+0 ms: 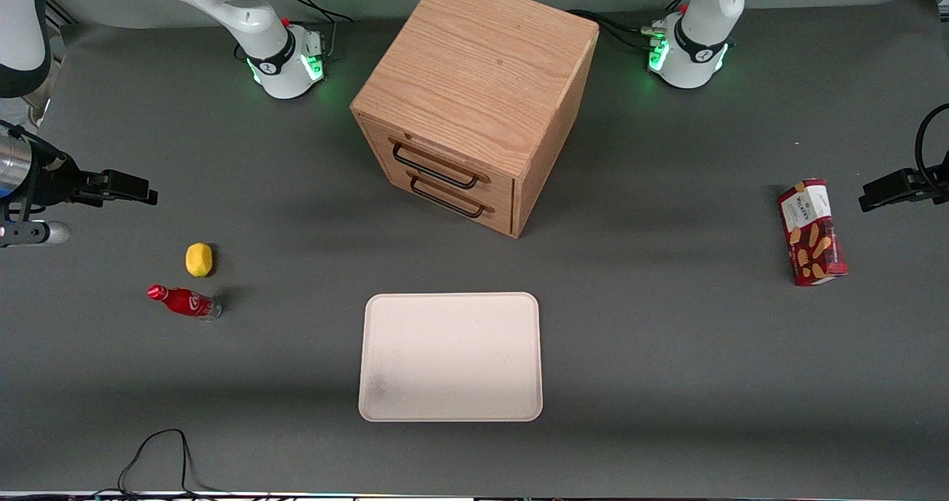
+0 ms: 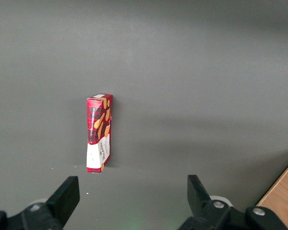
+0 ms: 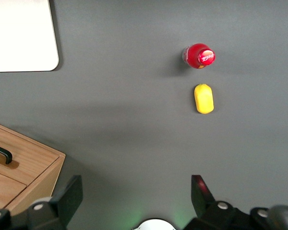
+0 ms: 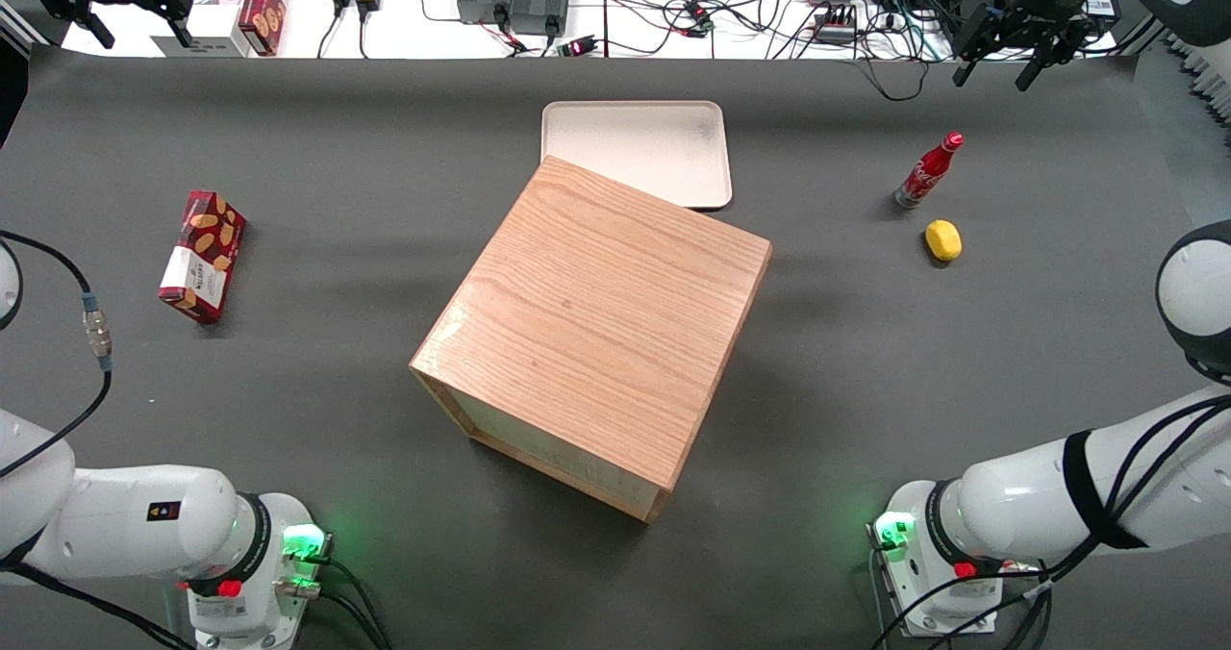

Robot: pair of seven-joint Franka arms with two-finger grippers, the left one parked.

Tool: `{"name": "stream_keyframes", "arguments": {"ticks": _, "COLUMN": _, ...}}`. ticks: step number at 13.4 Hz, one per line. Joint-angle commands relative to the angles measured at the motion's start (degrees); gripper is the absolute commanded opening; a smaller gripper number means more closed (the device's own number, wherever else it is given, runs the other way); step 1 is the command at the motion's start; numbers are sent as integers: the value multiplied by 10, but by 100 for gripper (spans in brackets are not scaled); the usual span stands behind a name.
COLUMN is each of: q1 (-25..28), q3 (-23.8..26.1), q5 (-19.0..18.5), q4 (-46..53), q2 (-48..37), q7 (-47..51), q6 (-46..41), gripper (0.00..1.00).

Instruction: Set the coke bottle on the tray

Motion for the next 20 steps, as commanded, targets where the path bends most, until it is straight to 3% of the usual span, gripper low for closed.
{"name": "stream_keyframes", "arguments": {"ticks": 1, "q1": -14, "q3": 5, "q5": 16, "q4": 9, "q2": 0, "q7": -14, "q6": -13, "gripper": 100}}
{"name": "stream_keyframes", "arguments": {"ticks": 15, "q1": -9, "q3": 4, "q5": 0, "q4": 12, "q2": 1, "q7": -12, "q6": -23, "gripper": 100}}
{"name": "stream_keyframes", "arguments": {"ticks": 20, "q1": -11, "q3": 0, "q5": -46, "q4": 15, "q2": 0, "q7": -42, "q6": -22, "gripper": 100}}
